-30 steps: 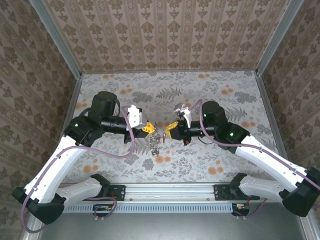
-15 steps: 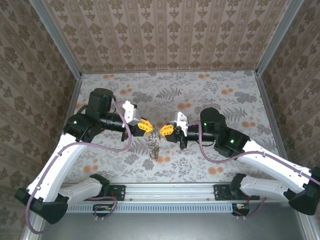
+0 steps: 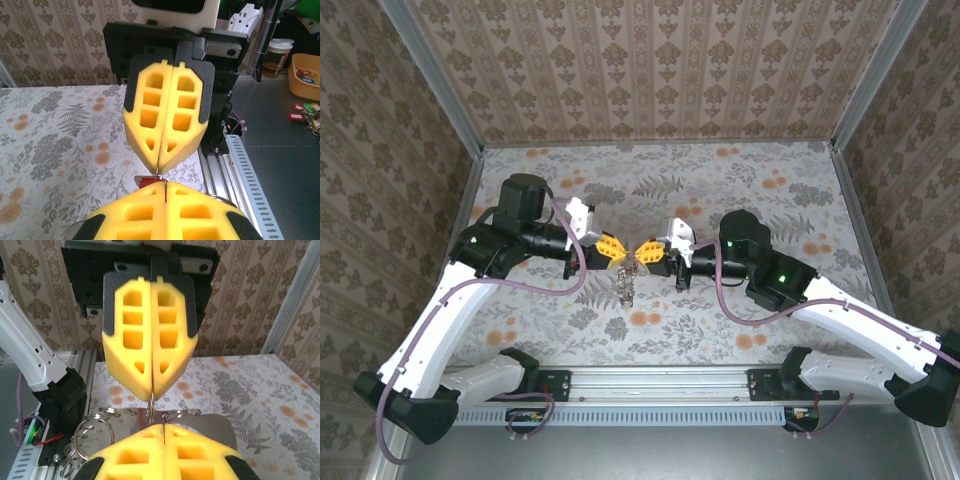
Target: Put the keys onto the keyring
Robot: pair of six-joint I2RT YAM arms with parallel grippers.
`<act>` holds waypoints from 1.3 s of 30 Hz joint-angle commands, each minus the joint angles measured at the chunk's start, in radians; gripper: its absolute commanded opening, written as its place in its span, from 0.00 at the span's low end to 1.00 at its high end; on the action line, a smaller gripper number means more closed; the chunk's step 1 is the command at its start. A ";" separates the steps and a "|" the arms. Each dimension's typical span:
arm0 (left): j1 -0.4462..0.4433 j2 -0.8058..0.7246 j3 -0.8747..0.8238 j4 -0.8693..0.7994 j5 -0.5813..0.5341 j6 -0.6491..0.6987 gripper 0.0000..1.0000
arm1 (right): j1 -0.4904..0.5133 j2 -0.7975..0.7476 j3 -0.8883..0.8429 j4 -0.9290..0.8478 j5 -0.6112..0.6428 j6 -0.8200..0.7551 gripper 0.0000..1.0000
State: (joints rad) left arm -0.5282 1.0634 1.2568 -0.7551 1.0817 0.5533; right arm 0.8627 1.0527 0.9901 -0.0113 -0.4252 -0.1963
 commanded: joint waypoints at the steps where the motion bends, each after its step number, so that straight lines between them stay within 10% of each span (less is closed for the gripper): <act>1: 0.008 -0.004 0.027 0.016 0.041 0.005 0.00 | 0.009 0.001 0.035 0.028 -0.003 -0.019 0.00; 39: 0.010 -0.020 0.017 0.037 0.023 -0.006 0.00 | 0.018 0.017 0.075 -0.042 -0.039 0.026 0.00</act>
State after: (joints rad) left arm -0.5270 1.0630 1.2568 -0.7540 1.0767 0.5533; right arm 0.8719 1.0611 1.0267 -0.0608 -0.4355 -0.1829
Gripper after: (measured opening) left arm 0.045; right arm 0.064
